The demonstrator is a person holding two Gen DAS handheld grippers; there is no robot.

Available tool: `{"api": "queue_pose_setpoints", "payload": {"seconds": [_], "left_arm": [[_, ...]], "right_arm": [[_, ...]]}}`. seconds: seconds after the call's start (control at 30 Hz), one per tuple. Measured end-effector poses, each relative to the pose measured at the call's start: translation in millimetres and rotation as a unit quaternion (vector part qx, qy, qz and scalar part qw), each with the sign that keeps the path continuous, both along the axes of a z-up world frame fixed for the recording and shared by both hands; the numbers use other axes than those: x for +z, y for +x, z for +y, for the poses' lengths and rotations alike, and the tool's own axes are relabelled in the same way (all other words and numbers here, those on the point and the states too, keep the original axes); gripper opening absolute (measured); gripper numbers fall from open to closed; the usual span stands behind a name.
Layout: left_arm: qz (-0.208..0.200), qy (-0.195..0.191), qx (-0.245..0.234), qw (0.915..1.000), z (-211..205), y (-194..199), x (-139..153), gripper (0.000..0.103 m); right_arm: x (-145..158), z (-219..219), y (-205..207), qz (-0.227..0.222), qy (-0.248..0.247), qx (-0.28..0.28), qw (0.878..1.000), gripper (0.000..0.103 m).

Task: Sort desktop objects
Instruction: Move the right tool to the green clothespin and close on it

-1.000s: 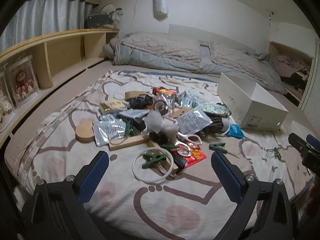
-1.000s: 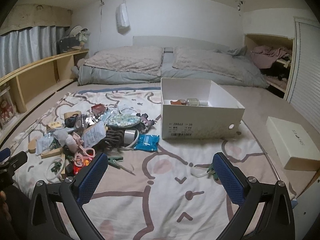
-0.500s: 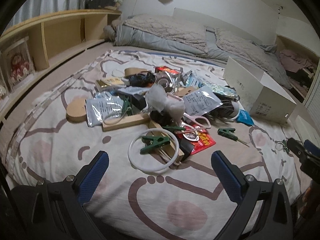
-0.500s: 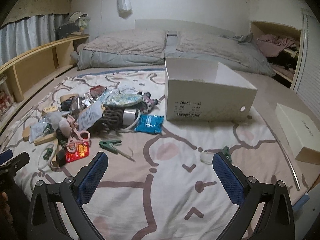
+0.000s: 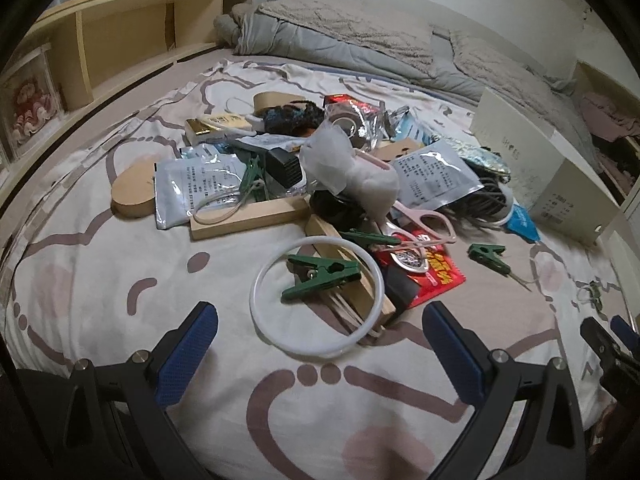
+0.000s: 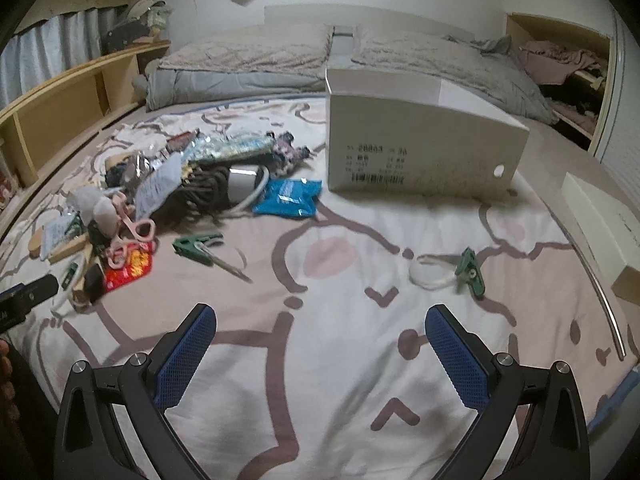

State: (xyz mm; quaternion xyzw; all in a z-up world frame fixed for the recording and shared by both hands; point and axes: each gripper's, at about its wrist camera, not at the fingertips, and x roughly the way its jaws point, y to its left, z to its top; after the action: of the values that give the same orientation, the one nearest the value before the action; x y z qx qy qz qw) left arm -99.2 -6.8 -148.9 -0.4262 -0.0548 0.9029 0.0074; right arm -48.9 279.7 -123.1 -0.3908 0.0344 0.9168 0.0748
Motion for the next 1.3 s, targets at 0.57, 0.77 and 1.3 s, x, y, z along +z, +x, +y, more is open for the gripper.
{"api": "queue_pose_setpoints", "payload": {"seconds": [0.57,0.77,1.3], "left_arm": [[-0.032,0.015,0.025,0.9991,-7.4,-30.2,-23.5,0.103],[-0.028,0.033,0.029,0.9987,-9.5,-30.2,-26.5,0.103],[-0.019,0.046,0.028,0.9984,-9.8,-30.7,-28.9,0.103]], "right_arm": [[-3.7,49.7,-18.1,-0.012,0.015,-0.049,0.999,0.103],[-4.1,91.9,-28.9,-0.006,-0.018,-0.097,0.995,0.103],[-33.9,148.4,-50.8,-0.018,-0.114,-0.169,0.979,0.056]]}}
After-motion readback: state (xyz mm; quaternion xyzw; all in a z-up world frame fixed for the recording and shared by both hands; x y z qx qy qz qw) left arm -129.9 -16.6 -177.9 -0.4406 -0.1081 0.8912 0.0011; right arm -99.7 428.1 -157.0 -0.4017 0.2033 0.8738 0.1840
